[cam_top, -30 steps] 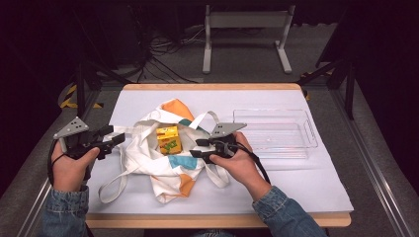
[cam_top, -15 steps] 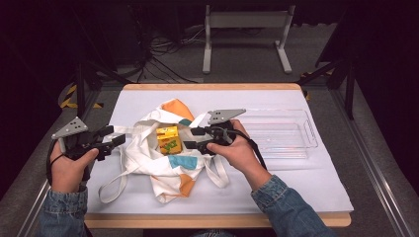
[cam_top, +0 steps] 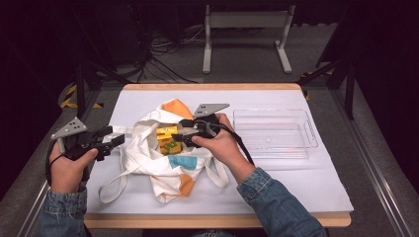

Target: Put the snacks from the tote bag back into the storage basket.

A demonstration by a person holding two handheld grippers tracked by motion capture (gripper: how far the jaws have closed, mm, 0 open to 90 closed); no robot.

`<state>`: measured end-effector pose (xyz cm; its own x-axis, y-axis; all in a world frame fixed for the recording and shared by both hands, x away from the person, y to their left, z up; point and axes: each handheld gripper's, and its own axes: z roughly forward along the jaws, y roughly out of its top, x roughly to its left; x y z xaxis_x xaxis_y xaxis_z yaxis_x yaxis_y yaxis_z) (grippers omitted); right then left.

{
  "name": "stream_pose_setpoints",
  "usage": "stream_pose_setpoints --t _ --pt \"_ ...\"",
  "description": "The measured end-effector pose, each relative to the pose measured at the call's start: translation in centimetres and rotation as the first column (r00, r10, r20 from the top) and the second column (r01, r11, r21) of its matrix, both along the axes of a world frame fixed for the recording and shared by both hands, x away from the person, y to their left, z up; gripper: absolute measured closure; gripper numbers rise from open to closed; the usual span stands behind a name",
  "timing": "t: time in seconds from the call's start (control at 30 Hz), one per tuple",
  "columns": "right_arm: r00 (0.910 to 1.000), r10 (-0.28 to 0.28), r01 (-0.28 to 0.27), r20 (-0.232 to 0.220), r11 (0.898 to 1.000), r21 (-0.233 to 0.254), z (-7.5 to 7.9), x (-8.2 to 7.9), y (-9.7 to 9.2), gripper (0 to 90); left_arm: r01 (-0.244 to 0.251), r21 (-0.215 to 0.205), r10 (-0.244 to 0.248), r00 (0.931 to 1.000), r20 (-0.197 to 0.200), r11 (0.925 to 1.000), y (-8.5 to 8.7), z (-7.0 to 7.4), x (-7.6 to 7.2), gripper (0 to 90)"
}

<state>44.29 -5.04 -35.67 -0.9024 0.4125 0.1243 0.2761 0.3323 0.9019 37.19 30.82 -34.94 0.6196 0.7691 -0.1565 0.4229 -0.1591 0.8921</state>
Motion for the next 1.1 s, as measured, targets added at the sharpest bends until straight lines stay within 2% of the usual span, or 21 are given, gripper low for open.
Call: stream_pose_setpoints --t 0.27,0.5,0.87,1.1 --pt "0.9998 0.016 -0.017 -0.012 0.999 -0.046 -1.4 1.2 1.6 27.0 -0.002 0.001 0.002 1.0000 0.003 1.0000 0.1 -0.1 0.0 35.5" --pt "0.9987 0.050 -0.050 -0.011 0.998 -0.046 -2.5 2.3 2.4 24.7 -0.010 0.003 0.010 1.0000 -0.001 0.9999 0.3 -0.1 -0.3 35.4" --pt "0.9971 0.073 -0.074 -0.022 0.996 -0.059 -3.6 3.0 3.5 22.5 -0.024 0.004 0.024 0.9997 0.001 0.9997 0.8 -0.2 -0.7 35.1" --pt "0.9961 0.086 -0.087 -0.023 0.992 -0.088 -4.5 3.3 4.2 21.7 -0.027 -0.002 0.027 0.9996 -0.002 0.9996 1.0 -0.1 -0.8 34.9"
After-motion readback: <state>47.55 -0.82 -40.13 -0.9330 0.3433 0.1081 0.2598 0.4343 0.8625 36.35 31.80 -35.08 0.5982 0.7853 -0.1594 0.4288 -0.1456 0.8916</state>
